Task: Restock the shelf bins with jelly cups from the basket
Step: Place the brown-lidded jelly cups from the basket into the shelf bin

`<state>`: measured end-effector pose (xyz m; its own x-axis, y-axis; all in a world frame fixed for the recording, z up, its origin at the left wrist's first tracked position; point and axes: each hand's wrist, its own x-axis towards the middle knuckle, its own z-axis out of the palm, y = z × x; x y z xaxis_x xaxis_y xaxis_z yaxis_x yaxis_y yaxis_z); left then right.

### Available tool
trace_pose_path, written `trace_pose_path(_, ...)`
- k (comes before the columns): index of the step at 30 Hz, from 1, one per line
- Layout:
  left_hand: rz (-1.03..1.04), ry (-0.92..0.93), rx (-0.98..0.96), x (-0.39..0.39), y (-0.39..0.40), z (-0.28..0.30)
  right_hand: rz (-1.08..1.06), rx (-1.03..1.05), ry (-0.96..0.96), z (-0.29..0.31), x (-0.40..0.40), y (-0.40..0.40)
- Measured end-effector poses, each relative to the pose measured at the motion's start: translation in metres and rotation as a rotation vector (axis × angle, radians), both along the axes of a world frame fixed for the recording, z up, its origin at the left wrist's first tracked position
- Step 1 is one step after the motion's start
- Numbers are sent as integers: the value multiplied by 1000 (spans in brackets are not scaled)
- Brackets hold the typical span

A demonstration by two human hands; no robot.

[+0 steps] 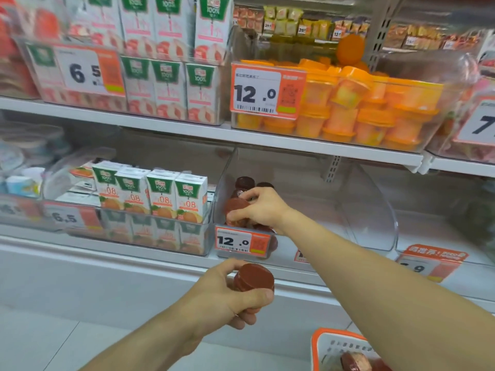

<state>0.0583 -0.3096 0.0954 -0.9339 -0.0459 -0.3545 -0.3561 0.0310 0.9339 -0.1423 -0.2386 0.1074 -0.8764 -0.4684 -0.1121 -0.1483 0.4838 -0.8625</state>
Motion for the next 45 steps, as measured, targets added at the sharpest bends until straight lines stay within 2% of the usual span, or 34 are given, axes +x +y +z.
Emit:
trace_pose_path(12, 48, 52, -11, -6, -4, 1, 103, 77, 43, 9, 7, 2)
trace_pose_path(18, 110, 100, 12, -10, -3, 3, 54, 28, 127, 2, 3, 2)
trace_pose_path(22, 159, 153, -15, -12, 1, 5, 108, 111, 159, 7, 4, 5)
trace_pose_path(24, 197, 210, -34, -13, 3, 6, 117, 162, 244, 15, 5, 9)
trace_pose_path(25, 223, 239, -44, -14, 4, 7, 86, 157, 310, 20, 5, 11)
trace_pose_path(27, 278, 297, -54, -16, 4, 9, 8, 12, 365, 35, 13, 21)
trace_pose_path(28, 305, 328, -53, -18, 4, 10, 11, -82, 327, 44, 20, 28)
trace_pose_path(30, 354, 408, -41, -20, 5, 14, 167, -151, 198, 61, 37, 45)
trace_pose_path(32, 390, 504, -19, -23, 7, 19, 383, -18, 173, 72, 56, 63)
trace_pose_path(34, 402, 573, -69, -26, 9, 24, 460, -1, 219, 74, 67, 73)
trace_pose_path(37, 383, 614, -145, -32, 9, 24, 339, -289, 62, 66, 58, 76)
trace_pose_path(41, 369, 569, -656, -38, 2, 15, 36, -541, -213, 53, 28, 68)
trace_pose_path(45, 235, 498, -883, -39, 1, 13, -226, -645, -484, 39, -6, 41)
